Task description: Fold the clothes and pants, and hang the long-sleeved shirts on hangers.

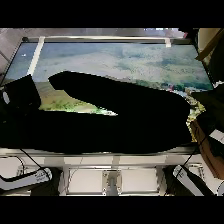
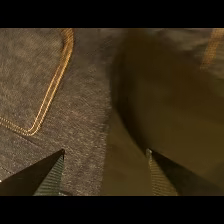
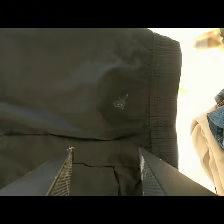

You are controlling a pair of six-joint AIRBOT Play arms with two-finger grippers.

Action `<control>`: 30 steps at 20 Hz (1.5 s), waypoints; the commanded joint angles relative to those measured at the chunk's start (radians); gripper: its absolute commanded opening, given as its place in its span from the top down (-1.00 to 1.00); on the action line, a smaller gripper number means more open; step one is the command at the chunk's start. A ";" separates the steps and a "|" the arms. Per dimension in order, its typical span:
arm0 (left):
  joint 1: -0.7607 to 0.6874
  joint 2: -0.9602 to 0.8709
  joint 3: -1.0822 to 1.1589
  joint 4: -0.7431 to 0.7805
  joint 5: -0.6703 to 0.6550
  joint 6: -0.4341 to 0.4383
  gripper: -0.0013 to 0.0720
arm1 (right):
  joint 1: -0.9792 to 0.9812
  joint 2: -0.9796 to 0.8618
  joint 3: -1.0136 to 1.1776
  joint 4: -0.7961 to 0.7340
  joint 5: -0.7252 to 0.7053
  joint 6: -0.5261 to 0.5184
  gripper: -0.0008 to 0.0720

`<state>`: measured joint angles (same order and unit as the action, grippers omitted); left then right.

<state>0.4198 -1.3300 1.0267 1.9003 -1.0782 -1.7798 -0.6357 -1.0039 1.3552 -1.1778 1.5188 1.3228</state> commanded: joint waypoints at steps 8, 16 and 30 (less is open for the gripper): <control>0.084 -0.062 0.000 0.105 -0.050 -0.010 -0.54 | 0.000 0.000 0.001 0.003 -0.008 0.005 -0.26; 0.077 -0.025 0.000 -0.164 0.061 0.034 -0.13 | 0.000 0.000 0.001 0.002 -0.019 0.005 -0.26; 0.160 -0.072 0.000 0.289 -0.162 0.007 -0.74 | 0.000 0.000 0.001 -0.004 -0.019 0.004 -0.26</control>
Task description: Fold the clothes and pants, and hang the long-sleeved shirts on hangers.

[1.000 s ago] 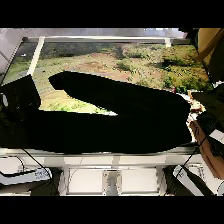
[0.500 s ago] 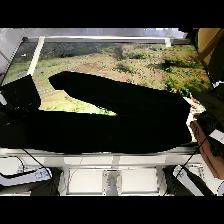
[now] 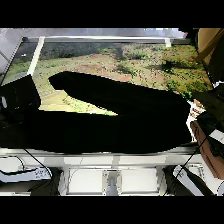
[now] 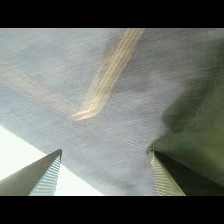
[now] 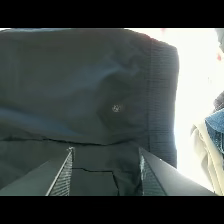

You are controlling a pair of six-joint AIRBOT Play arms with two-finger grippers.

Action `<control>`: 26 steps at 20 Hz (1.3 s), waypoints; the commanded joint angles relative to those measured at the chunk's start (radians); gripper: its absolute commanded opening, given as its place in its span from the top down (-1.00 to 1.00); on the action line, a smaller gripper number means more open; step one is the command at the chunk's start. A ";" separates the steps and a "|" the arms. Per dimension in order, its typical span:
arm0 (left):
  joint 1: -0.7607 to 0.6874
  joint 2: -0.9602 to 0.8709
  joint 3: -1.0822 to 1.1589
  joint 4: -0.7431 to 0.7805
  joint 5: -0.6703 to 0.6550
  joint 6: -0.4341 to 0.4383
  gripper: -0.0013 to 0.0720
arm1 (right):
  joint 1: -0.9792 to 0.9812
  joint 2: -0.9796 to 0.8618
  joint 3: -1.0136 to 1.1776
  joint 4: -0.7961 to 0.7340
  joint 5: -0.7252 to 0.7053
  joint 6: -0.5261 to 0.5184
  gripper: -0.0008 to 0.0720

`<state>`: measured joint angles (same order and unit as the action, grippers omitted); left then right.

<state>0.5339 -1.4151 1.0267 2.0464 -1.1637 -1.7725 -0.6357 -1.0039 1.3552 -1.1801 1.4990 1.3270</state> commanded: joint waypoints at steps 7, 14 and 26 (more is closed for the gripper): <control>0.162 0.098 0.001 0.110 -0.075 0.067 -0.74 | 0.000 0.000 0.001 -0.002 0.000 0.000 -0.26; -0.026 0.117 0.001 -0.273 0.113 0.075 -0.74 | 0.000 -0.001 0.001 -0.002 -0.003 0.000 -0.26; -0.086 -0.031 0.000 -0.045 0.017 -0.083 -0.74 | 0.000 -0.001 0.001 -0.002 -0.023 -0.001 -0.26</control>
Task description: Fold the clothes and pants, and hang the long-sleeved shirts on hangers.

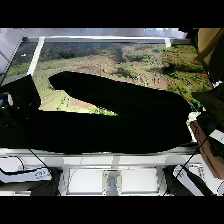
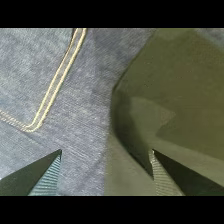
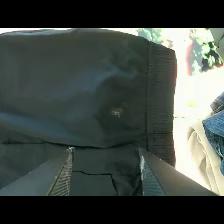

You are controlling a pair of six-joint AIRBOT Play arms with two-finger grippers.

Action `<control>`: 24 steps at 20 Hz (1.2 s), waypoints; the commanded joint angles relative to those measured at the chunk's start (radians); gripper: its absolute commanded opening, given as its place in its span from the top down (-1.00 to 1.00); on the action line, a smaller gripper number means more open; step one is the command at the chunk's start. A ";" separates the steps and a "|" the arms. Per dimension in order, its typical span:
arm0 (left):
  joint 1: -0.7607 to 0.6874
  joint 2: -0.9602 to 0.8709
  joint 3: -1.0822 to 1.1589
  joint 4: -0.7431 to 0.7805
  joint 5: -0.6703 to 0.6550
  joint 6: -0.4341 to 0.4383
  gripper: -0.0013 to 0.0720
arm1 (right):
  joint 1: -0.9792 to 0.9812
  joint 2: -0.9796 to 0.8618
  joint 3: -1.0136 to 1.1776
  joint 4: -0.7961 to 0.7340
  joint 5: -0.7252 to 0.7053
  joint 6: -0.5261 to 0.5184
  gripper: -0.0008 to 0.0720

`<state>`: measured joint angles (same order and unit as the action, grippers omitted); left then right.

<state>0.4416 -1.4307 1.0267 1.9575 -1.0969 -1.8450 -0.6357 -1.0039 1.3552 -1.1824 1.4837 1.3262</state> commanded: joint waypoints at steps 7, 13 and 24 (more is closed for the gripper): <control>0.122 -0.011 -0.049 0.064 -0.163 0.076 -0.74 | 0.000 -0.001 0.001 0.000 -0.010 0.000 -0.26; 0.311 0.056 -0.052 0.145 -0.169 0.100 -0.73 | 0.000 -0.001 0.001 0.001 -0.009 0.000 -0.26; 0.077 0.184 -0.080 -0.188 -0.142 0.185 -0.74 | 0.000 -0.001 0.001 0.001 -0.010 0.002 -0.26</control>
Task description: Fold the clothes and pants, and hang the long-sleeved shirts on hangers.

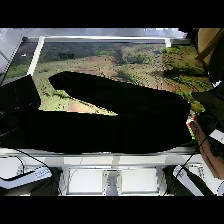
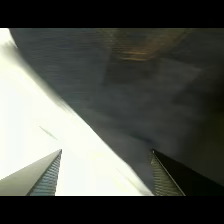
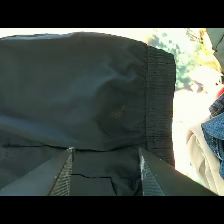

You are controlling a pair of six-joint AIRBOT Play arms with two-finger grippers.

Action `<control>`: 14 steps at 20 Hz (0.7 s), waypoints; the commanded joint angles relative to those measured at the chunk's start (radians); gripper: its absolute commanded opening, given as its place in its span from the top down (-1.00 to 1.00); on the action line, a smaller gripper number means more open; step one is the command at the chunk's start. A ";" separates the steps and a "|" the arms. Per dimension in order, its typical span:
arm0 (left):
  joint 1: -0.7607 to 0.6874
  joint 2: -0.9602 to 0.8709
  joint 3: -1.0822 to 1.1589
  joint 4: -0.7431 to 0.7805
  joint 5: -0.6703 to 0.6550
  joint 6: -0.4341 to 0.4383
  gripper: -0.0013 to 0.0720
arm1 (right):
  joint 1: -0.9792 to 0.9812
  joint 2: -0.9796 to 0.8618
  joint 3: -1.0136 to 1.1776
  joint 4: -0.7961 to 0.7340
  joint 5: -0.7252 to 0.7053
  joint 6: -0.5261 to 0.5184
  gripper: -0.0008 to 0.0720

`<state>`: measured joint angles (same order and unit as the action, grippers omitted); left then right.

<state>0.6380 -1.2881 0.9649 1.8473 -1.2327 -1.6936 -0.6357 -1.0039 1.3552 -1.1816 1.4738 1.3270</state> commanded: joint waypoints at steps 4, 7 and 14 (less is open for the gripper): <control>-0.310 0.108 -0.181 -0.012 -0.023 0.034 -0.73 | 0.000 -0.001 0.001 0.000 -0.001 0.000 -0.26; -0.419 0.146 -0.335 0.144 0.091 -0.005 -0.73 | 0.000 -0.001 0.001 -0.001 -0.003 0.000 -0.26; -0.438 0.129 -0.345 0.325 0.120 -0.136 -0.66 | 0.000 -0.003 0.001 -0.002 -0.035 -0.001 -0.26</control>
<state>0.2108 -1.1526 0.6331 2.1124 -1.1343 -1.7969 -0.6357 -1.0050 1.3552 -1.1835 1.4517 1.3273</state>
